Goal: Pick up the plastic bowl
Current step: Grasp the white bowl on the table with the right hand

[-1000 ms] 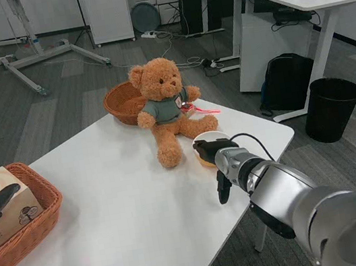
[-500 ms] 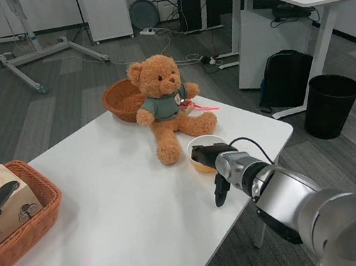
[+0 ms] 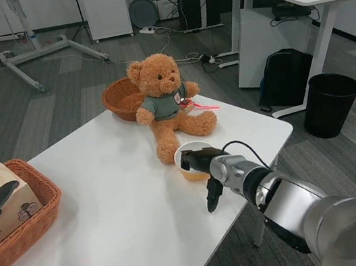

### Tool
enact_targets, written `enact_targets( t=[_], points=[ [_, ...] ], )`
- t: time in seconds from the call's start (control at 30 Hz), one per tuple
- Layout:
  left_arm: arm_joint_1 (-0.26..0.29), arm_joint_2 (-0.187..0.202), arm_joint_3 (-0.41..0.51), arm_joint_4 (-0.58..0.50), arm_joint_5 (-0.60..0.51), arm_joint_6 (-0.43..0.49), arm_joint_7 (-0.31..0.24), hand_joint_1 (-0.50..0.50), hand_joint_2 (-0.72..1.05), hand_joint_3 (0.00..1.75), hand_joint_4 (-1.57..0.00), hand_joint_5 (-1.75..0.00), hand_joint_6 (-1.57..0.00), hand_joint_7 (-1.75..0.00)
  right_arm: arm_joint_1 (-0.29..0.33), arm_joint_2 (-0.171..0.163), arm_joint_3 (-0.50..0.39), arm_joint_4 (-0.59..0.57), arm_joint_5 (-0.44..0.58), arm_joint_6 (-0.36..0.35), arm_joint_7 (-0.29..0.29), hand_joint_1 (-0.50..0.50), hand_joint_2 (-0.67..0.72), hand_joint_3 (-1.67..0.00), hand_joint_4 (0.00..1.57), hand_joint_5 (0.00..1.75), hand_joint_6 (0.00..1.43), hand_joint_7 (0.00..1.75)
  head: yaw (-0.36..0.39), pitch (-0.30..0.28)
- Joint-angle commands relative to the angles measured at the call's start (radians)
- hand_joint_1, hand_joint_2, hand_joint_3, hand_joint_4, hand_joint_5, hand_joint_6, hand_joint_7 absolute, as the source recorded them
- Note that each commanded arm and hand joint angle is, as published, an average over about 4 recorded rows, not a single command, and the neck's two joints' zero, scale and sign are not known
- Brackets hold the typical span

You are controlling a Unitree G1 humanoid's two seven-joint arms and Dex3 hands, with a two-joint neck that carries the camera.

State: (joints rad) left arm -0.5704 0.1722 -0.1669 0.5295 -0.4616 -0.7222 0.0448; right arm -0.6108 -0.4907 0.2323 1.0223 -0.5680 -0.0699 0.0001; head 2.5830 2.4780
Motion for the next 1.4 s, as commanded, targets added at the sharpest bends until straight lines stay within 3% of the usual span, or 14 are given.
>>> enact_targets(
  t=[0.03,0.37,0.57,0.73,0.83,0.97,1.2,1.4],
  points=[
    [0.020,0.006,0.004,-0.002,-0.002,-0.003,0.000,-0.50,0.43,0.00,0.00,0.00,0.00,0.00,0.033,-0.015,0.010,-0.033,0.002,0.001,0.015,-0.46,-0.29,-0.24,0.41,1.55,0.00,1.26,0.002,0.004],
    [0.017,0.007,0.004,-0.002,-0.002,-0.003,0.001,-0.50,0.43,0.00,0.00,0.00,0.00,0.00,0.126,-0.062,0.046,-0.186,0.002,0.009,0.057,-0.46,-0.29,-0.24,0.37,1.55,0.00,1.26,0.010,0.002],
    [0.014,0.007,0.004,0.000,-0.002,-0.003,0.001,-0.50,0.43,0.00,0.00,0.00,0.00,0.00,0.189,-0.115,0.096,-0.315,0.022,0.053,0.080,-0.46,-0.26,-0.24,0.37,1.60,0.00,1.26,0.015,0.001],
    [0.015,0.008,0.006,0.000,-0.002,-0.003,0.001,-0.50,0.43,0.00,0.00,0.00,0.00,0.00,0.260,-0.150,0.109,-0.416,0.048,0.075,0.092,-0.46,-0.29,-0.24,0.37,1.55,0.00,1.26,0.018,-0.004],
    [0.014,0.007,0.006,0.001,-0.002,-0.003,0.001,-0.50,0.43,0.00,0.00,0.00,0.00,0.00,0.314,-0.165,0.106,-0.501,0.055,0.098,0.102,-0.46,-0.29,-0.24,0.37,1.62,0.00,1.26,0.020,-0.012],
    [0.011,0.008,0.004,0.001,-0.002,-0.003,0.000,-0.50,0.43,0.00,0.00,0.00,0.00,0.00,0.366,-0.177,0.094,-0.580,0.057,0.115,0.111,-0.46,-0.29,-0.24,0.37,1.55,0.00,1.26,0.021,-0.017],
    [0.011,0.007,0.002,0.001,-0.002,-0.003,0.000,-0.50,0.43,0.00,0.00,0.00,0.00,0.00,0.461,-0.201,0.070,-0.708,0.057,0.136,0.128,-0.46,-0.29,-0.30,0.37,1.62,0.00,1.26,0.018,-0.020],
    [0.009,0.007,-0.004,0.007,-0.002,-0.003,0.000,-0.50,0.43,0.00,0.00,0.00,0.00,0.00,0.483,-0.192,0.029,-0.742,0.056,0.131,0.129,-0.46,-0.29,-0.32,0.24,1.58,0.00,1.06,0.028,-0.019]
  ],
)
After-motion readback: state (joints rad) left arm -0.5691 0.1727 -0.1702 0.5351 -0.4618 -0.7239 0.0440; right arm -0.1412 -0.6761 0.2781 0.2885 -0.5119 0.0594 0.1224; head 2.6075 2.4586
